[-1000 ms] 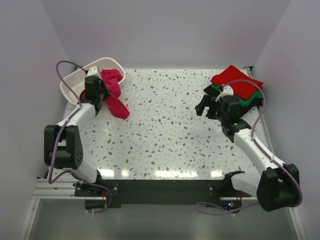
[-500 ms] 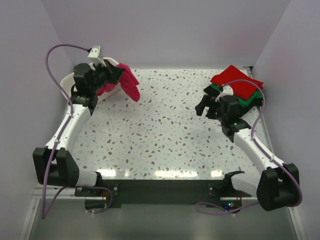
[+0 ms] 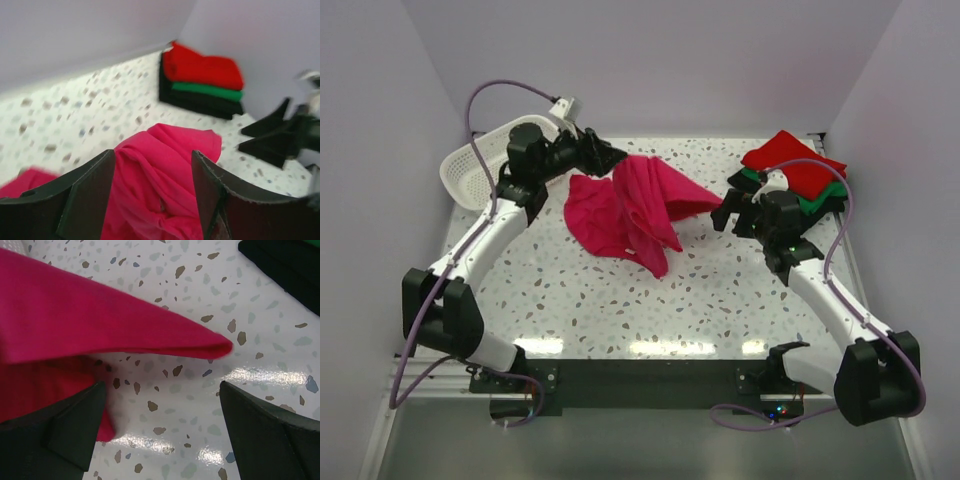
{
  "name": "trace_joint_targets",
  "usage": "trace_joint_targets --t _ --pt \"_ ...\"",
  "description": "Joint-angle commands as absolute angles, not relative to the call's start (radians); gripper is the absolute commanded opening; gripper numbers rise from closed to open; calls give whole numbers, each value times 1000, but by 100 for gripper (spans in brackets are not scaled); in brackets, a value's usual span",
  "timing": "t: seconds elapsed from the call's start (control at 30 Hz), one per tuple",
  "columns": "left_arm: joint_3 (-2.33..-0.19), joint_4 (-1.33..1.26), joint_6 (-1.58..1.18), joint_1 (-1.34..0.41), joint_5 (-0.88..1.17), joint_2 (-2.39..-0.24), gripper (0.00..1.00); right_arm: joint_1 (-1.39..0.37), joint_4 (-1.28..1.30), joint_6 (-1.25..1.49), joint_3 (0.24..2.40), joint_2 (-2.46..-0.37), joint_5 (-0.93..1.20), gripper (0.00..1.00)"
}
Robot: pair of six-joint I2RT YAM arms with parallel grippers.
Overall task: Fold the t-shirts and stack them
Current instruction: Move the tshirt to the center of the board, then flatten the tshirt out
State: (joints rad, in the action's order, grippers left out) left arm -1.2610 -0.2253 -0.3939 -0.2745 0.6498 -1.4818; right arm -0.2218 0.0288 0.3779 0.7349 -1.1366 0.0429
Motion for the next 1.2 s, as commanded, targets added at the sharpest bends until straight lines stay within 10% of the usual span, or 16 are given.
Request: trace_joint_targets --t 0.0,0.4,1.17 --pt "-1110 -129 -354 -267 288 -1534 68 -224 -21 382 747 -1137 40 99" --pt "-602 -518 -538 -320 279 -1442 71 -224 -78 399 782 -1340 54 99" --pt "-663 -416 -437 -345 -149 -1574 72 -587 -3 429 831 -1446 89 90"
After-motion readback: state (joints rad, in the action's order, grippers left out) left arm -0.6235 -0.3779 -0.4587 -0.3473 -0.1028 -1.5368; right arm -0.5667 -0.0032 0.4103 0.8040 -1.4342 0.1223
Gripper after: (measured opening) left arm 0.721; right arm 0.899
